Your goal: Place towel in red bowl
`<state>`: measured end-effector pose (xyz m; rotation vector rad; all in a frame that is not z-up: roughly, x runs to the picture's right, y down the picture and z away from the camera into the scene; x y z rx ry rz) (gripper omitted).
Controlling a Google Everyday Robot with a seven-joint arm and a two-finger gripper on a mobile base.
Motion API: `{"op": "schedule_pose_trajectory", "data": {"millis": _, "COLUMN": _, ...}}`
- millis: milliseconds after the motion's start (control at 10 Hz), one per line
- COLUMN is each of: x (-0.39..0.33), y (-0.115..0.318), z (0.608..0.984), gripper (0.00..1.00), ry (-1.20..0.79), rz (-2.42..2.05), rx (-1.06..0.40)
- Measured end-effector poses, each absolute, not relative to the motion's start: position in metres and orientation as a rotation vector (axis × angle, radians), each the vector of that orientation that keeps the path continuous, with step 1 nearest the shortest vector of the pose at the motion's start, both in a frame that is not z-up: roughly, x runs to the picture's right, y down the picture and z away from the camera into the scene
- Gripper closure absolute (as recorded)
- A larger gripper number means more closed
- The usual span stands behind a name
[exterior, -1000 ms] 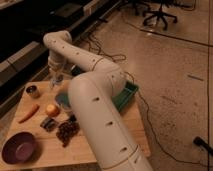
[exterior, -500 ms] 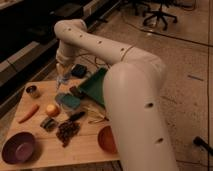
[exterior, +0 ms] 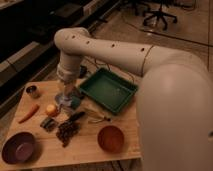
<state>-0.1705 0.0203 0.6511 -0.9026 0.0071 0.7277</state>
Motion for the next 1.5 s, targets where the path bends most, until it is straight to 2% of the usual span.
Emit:
{"op": "schedule_pose_trajectory", "data": {"millis": 300, "x": -0.125, "y": 0.059, "z": 0.624, "gripper": 1.00, "ry": 0.129, "rz": 0.788, "rx": -0.974}}
{"op": "schedule_pose_trajectory", "data": {"millis": 900, "x": -0.130, "y": 0.061, "z": 0.625, "gripper": 1.00, "ry": 0.125, "rz": 0.788, "rx": -0.982}}
{"op": "schedule_pose_trajectory", "data": {"millis": 1100, "x": -0.121, "y": 0.080, "z": 0.627, "gripper": 1.00, "ry": 0.158, "rz": 0.871, "rx": -1.017}}
{"op": "schedule_pose_trajectory", "data": {"millis": 1500, "x": -0.081, "y": 0.106, "z": 0.591, "gripper": 1.00, "ry": 0.248, "rz": 1.013, "rx": -1.013}}
